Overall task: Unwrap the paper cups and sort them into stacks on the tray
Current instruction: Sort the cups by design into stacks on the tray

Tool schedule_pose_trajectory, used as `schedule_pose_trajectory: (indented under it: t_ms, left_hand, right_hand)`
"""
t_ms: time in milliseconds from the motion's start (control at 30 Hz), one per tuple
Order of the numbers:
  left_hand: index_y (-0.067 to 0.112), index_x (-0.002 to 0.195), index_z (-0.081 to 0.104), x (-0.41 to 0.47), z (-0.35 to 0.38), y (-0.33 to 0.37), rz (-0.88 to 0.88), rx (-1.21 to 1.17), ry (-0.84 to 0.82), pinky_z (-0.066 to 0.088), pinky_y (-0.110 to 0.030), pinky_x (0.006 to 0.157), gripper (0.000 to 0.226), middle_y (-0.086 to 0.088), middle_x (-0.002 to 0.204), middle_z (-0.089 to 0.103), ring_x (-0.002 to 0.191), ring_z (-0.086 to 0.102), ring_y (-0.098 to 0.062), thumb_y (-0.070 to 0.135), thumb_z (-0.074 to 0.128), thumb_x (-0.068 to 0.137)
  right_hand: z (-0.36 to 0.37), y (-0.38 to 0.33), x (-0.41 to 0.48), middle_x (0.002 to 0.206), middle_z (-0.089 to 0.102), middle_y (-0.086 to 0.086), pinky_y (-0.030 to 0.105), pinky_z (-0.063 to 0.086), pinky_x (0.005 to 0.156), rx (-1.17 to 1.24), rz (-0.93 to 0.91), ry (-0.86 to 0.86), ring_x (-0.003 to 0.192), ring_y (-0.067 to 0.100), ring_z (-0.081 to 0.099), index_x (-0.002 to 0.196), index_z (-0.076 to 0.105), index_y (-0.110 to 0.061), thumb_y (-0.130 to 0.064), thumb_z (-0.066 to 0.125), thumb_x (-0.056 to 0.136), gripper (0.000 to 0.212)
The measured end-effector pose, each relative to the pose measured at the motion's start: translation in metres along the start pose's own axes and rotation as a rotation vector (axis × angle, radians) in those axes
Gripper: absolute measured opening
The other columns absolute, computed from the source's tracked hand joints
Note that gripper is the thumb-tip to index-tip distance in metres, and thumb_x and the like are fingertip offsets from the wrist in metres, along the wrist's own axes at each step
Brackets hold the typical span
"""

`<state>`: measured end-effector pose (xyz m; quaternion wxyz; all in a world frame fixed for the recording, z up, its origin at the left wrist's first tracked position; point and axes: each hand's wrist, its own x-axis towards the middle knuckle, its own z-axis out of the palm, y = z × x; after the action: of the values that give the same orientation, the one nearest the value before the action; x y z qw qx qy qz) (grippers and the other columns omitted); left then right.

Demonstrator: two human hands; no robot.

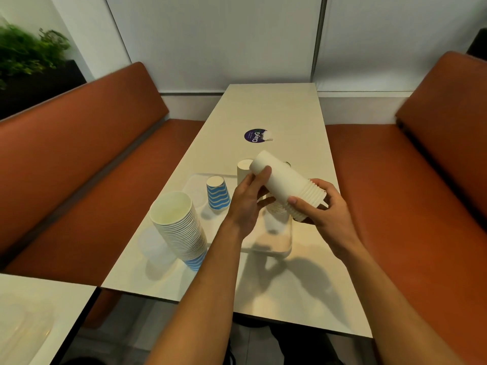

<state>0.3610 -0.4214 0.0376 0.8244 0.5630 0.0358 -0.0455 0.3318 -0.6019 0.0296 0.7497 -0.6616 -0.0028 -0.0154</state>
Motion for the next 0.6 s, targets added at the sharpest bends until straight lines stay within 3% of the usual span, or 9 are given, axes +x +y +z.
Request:
schedule_pose_trajectory:
  t_ms: [200, 367, 433, 533, 600]
  left_hand:
    - [0.014, 0.135, 0.065, -0.002, -0.001, 0.001, 0.006, -0.035, 0.026, 0.052, -0.049, 0.108, 0.051, -0.017, 0.136, 0.066, 0.13, 0.06, -0.035, 0.04, 0.074, 0.092]
    - [0.018, 0.116, 0.07, -0.003, 0.012, 0.02, -0.005, -0.013, 0.087, 0.056, -0.048, 0.103, 0.026, -0.019, 0.135, 0.066, 0.126, 0.062, -0.036, 0.035, 0.071, 0.097]
    - [0.02, 0.111, 0.069, -0.003, 0.018, 0.025, 0.0, 0.003, 0.094, 0.059, -0.043, 0.097, 0.02, -0.018, 0.132, 0.067, 0.122, 0.065, -0.034, 0.034, 0.07, 0.097]
    - [0.013, 0.115, 0.067, 0.003, 0.021, 0.032, 0.028, -0.057, 0.193, 0.062, -0.032, 0.077, 0.028, -0.016, 0.123, 0.07, 0.104, 0.07, -0.027, 0.034, 0.07, 0.097]
    - [0.01, 0.116, 0.066, 0.01, 0.016, 0.039, 0.078, -0.116, 0.305, 0.062, -0.034, 0.076, 0.032, -0.014, 0.119, 0.071, 0.102, 0.07, -0.026, 0.035, 0.071, 0.096]
  right_hand:
    - [0.0, -0.005, -0.003, 0.122, 0.063, 0.009, 0.029, 0.06, 0.067, 0.004, 0.005, -0.036, 0.096, 0.02, 0.07, 0.122, 0.061, -0.021, -0.033, 0.089, 0.062, 0.068]
    - [-0.001, -0.007, 0.001, 0.124, 0.063, 0.01, 0.034, 0.061, 0.071, 0.017, -0.012, 0.002, 0.103, 0.024, 0.069, 0.126, 0.06, -0.02, -0.036, 0.09, 0.06, 0.074]
    - [-0.001, -0.008, 0.001, 0.124, 0.063, 0.009, 0.035, 0.062, 0.072, 0.018, -0.024, 0.022, 0.106, 0.026, 0.069, 0.128, 0.06, -0.019, -0.037, 0.09, 0.061, 0.075]
    - [-0.001, -0.01, 0.001, 0.118, 0.064, 0.005, 0.03, 0.061, 0.066, -0.018, -0.062, 0.053, 0.098, 0.02, 0.07, 0.126, 0.061, -0.018, -0.029, 0.092, 0.066, 0.068]
    - [-0.004, -0.009, 0.0, 0.112, 0.065, 0.002, 0.029, 0.061, 0.063, -0.022, -0.063, 0.076, 0.09, 0.015, 0.069, 0.124, 0.062, -0.017, -0.017, 0.091, 0.072, 0.06]
